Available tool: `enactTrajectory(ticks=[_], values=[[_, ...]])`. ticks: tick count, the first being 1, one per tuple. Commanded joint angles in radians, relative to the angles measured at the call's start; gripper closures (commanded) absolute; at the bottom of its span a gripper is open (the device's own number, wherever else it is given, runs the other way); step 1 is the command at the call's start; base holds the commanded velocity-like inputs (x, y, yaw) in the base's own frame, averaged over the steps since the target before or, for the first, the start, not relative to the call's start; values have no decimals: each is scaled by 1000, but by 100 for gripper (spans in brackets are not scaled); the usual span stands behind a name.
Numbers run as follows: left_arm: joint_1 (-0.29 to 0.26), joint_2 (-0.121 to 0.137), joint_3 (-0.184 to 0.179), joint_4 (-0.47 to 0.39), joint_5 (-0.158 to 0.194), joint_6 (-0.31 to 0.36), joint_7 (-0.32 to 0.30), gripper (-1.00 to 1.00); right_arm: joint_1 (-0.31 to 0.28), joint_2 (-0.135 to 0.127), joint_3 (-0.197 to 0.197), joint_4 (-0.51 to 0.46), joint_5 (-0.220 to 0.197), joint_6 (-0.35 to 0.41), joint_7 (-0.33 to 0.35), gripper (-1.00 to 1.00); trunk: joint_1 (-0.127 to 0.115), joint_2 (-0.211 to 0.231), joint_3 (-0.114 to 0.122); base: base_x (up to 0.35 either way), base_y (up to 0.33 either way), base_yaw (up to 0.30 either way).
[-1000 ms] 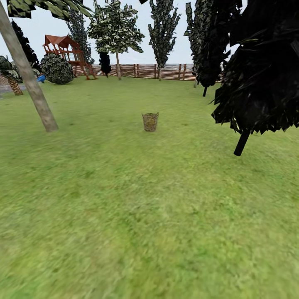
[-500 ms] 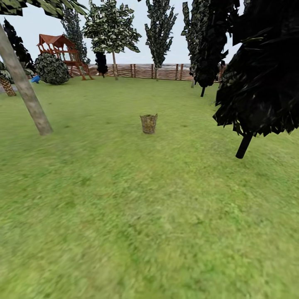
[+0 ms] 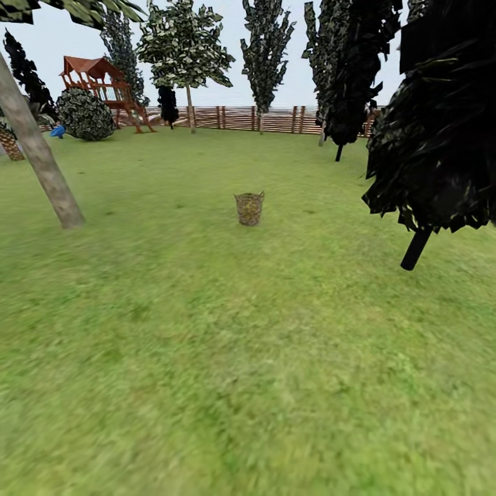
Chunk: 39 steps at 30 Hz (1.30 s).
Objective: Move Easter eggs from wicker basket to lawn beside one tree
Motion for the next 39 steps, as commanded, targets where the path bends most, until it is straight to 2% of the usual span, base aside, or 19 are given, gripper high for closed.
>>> enactTrajectory(ticks=[1, 39], values=[[0, 0, 0, -2, 2, -1, -1, -100, -1, 0, 0, 1, 1, -3, 1, -100, 1, 0, -1, 319, 100, 0], [1, 0, 1, -1, 2, -1, -1, -100, -1, -3, -1, 1, 0, -4, 1, -100, 1, 0, -1, 319, 100, 15]])
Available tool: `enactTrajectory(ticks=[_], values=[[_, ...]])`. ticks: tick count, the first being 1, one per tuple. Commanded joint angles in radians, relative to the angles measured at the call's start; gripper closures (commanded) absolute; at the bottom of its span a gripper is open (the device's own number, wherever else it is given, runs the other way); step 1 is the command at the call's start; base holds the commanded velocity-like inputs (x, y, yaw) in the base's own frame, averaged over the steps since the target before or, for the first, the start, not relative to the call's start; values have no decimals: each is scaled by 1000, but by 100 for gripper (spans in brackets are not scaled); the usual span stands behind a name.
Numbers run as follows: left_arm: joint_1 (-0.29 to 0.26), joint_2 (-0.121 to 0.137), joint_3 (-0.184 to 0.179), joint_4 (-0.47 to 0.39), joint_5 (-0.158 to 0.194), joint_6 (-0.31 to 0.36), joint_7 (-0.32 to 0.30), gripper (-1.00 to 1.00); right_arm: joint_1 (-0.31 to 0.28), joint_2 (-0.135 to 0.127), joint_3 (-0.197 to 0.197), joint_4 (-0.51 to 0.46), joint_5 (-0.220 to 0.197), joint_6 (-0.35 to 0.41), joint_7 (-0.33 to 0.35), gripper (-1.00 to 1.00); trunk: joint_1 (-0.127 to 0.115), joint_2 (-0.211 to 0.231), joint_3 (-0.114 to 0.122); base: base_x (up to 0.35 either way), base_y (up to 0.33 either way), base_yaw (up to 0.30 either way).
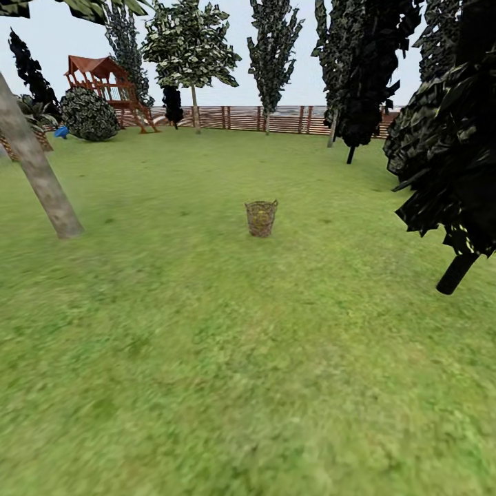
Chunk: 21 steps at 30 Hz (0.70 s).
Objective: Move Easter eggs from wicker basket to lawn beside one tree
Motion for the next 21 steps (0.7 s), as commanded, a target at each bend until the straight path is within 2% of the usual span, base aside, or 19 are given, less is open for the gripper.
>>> enactTrajectory(ticks=[1, 21], values=[[1, 0, 0, -1, 2, -1, -1, -100, -1, 1, 1, 1, 1, -3, 1, -100, 1, 0, -1, 319, 100, 0], [0, 0, -1, -1, 2, -1, -1, -100, 1, -2, 0, 2, 2, -3, 1, -100, 1, 0, -1, 319, 100, 0]])
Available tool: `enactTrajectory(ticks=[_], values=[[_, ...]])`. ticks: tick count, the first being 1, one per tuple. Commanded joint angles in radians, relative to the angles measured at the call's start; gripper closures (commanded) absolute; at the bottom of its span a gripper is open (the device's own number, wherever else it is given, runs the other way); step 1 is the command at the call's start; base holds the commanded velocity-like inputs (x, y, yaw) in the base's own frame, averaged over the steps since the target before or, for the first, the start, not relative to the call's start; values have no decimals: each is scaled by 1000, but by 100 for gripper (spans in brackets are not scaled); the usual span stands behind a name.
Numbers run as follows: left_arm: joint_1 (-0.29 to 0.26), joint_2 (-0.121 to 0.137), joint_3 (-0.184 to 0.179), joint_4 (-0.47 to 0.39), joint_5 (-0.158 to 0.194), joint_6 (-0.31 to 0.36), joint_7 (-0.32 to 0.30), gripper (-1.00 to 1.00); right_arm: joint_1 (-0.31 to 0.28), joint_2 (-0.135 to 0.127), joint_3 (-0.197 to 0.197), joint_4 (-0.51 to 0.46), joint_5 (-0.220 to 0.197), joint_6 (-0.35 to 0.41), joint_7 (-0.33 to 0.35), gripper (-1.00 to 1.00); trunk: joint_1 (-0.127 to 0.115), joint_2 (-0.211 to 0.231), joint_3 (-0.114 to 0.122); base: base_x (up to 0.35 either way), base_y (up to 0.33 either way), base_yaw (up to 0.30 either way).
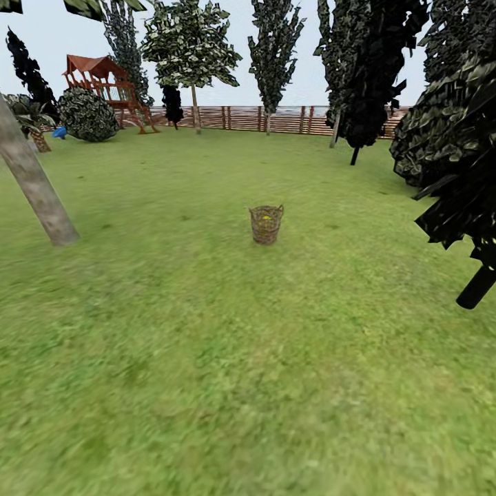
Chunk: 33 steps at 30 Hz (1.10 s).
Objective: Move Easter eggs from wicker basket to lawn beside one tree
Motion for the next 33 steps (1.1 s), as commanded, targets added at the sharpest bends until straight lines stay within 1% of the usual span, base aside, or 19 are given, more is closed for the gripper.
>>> enactTrajectory(ticks=[1, 21, 28, 33], values=[[1, 0, 0, -1, 2, -1, -1, -100, 0, 0, 0, 1, 1, -3, 1, -100, 1, 0, -1, 320, 99, 0], [0, 1, 0, -1, 2, -1, -2, -100, 0, 0, -1, 0, 1, -3, 1, -100, 1, 0, -1, 325, 92, -2], [1, 1, 1, -1, 2, -1, -2, -100, -1, -1, -1, 0, 1, -9, 1, -100, 1, 0, -1, 326, 99, -179], [1, 1, 0, -1, 2, -1, -2, -100, -1, -1, -1, 1, 0, -16, 1, -100, 1, 0, -1, 326, 109, -42]])
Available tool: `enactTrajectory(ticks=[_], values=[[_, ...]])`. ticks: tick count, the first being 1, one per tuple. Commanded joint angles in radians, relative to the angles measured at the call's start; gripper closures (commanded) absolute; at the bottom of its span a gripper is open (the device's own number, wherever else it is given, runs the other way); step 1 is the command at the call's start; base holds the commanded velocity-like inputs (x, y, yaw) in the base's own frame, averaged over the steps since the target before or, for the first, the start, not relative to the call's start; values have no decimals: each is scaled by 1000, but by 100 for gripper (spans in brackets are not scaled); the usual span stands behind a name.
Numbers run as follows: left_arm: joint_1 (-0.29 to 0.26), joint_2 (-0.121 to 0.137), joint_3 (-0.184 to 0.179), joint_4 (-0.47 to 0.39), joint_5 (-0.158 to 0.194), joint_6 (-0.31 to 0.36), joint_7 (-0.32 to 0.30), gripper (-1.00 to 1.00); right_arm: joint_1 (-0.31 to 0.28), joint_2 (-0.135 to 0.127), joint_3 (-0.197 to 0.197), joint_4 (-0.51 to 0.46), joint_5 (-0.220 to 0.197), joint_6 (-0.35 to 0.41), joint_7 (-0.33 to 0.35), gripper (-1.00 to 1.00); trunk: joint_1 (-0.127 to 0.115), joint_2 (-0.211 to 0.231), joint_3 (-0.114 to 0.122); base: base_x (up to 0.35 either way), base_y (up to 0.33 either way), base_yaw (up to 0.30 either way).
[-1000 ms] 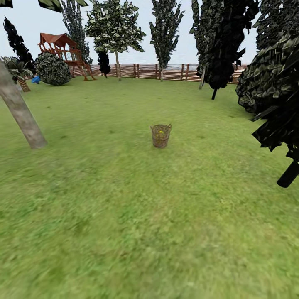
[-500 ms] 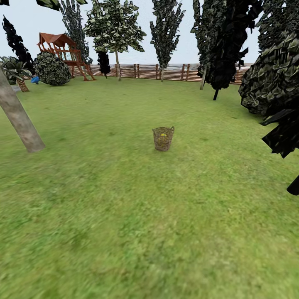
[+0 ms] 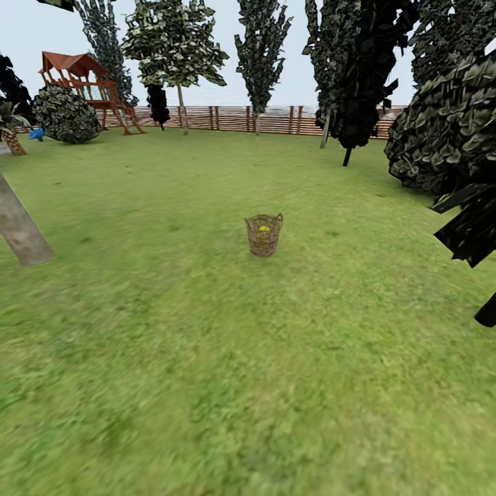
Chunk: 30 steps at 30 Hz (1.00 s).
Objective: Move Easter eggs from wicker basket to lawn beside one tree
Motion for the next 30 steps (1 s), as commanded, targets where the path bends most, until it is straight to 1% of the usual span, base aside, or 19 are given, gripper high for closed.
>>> enactTrajectory(ticks=[1, 4, 11, 26, 30], values=[[1, 0, 0, -1, 2, -1, -1, -100, 0, 0, 0, 1, 1, -4, 1, -100, 1, 0, -1, 325, 110, -9], [1, 0, 0, -1, 2, -1, -1, -100, 0, 1, 0, 1, 2, -4, 1, -100, 1, 0, -1, 326, 110, -10], [0, 0, 0, -1, 2, -1, -1, -100, -1, 1, 0, 1, 2, -4, 1, -100, 1, 0, -1, 325, 110, -117], [1, 0, 0, 0, 2, -1, -1, -100, 0, 1, 1, 0, 2, -4, 5, -100, 1, 0, -1, 326, 110, -4], [0, 0, 0, 0, 2, -1, -1, -100, 0, 5, 1, 0, 2, -4, 4, -100, 1, 0, -1, 325, 110, -2]])
